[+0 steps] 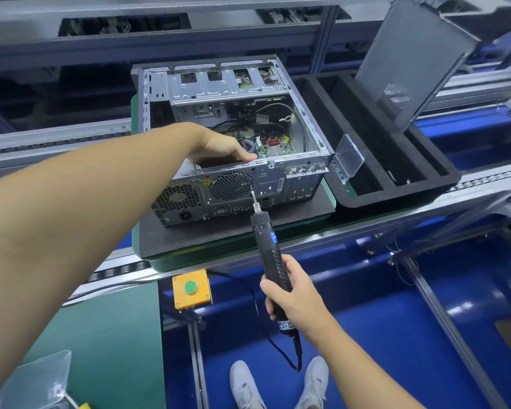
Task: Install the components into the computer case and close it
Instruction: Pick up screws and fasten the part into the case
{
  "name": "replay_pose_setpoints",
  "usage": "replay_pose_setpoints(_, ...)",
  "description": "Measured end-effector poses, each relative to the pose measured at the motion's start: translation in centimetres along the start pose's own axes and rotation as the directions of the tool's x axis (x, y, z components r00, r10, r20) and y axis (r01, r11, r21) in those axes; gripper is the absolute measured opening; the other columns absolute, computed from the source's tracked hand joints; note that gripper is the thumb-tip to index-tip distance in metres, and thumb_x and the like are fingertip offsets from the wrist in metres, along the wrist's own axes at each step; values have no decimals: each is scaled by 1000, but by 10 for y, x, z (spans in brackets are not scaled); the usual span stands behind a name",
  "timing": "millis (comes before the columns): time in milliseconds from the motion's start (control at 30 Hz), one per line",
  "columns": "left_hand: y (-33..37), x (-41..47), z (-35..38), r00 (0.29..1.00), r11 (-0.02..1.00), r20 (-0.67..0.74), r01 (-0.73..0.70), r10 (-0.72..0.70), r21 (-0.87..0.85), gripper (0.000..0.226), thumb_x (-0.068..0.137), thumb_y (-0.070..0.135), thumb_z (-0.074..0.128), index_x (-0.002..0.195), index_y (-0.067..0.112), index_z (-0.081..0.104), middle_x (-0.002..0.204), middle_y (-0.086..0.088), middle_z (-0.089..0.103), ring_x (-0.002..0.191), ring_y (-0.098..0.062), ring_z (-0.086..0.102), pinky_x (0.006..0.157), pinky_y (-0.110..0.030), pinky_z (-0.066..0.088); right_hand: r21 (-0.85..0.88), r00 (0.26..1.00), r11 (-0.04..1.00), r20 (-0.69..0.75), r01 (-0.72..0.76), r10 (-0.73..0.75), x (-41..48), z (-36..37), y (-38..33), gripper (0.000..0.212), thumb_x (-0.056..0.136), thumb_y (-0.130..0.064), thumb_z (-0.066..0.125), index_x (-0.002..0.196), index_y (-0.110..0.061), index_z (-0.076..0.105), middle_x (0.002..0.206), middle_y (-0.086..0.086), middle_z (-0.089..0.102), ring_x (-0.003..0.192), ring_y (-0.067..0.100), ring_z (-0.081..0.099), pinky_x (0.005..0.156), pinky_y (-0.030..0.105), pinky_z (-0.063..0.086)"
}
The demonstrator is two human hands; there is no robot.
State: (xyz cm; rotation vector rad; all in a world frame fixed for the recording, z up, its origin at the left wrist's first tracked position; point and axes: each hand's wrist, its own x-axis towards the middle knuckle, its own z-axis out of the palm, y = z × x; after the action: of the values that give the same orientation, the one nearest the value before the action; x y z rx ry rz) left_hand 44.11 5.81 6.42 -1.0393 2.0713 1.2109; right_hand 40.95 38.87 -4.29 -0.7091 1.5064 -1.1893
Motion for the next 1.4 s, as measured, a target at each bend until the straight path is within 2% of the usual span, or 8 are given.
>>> replay_pose_setpoints(133,-5,-16,-5,975,966,-117,-161,187,200,82,78,76,49,141,23,52,158,5,33,145,-19,31,120,-45,21,14,1000,1000,-4,16,-16,1,-4,-3,18,83,-30,69,97,-33,58,74,5,61,60,20,56,57,30,53)
replay_pose_setpoints(233,-15,-36,-10,943,935,-181,-225,279,274,48,82,70,56,106,32,73,123,14,66,114,-9,59,97,-31,47,25,1000,999,3,29,-29,2,-5,-4,15,83,-31,69,94,-32,58,69,4,61,59,20,56,56,31,52)
replay_pose_setpoints(300,-25,-49,-14,937,920,-180,-234,300,316,18,88,50,66,101,39,72,106,24,68,106,-2,61,92,-28,45,40,999,998,11,48,-48,1,-4,-4,14,83,-31,70,91,-32,58,69,2,60,58,21,57,55,32,52)
replay_pose_setpoints(467,-48,-73,0,931,818,-230,-108,282,565,45,81,31,76,124,32,62,112,14,67,103,-12,61,92,-32,45,55,995,996,60,75,-79,-5,-1,-5,16,83,-34,71,91,-35,58,64,6,58,56,23,55,55,33,51)
replay_pose_setpoints(567,-56,-73,19,847,744,-378,-32,375,667,48,81,30,76,126,23,62,111,1,68,100,-22,60,89,-38,49,48,991,994,83,99,-102,-10,-3,-6,16,84,-32,70,93,-36,57,63,5,58,55,20,55,53,31,51)
replay_pose_setpoints(833,-73,-58,69,571,908,-721,-116,393,403,38,83,19,78,119,19,63,111,-2,66,92,-16,58,80,-29,43,-9,990,996,106,90,-89,-23,-9,-12,21,97,-23,66,111,-19,51,60,-5,58,53,16,55,51,29,51)
replay_pose_setpoints(1167,-75,-66,53,667,923,-652,-155,362,354,40,85,27,77,121,24,62,119,5,62,107,-13,56,92,-36,51,-25,993,1000,117,14,-11,-27,4,-8,26,94,-27,67,113,-20,52,72,1,57,54,15,58,54,31,53)
replay_pose_setpoints(1400,-83,-64,52,621,927,-691,-297,370,229,25,81,25,78,104,31,69,102,17,69,102,-2,63,103,-26,44,-2,991,1000,129,-15,15,-20,17,-10,21,94,-28,67,108,-21,53,64,-3,59,55,15,58,54,30,53)
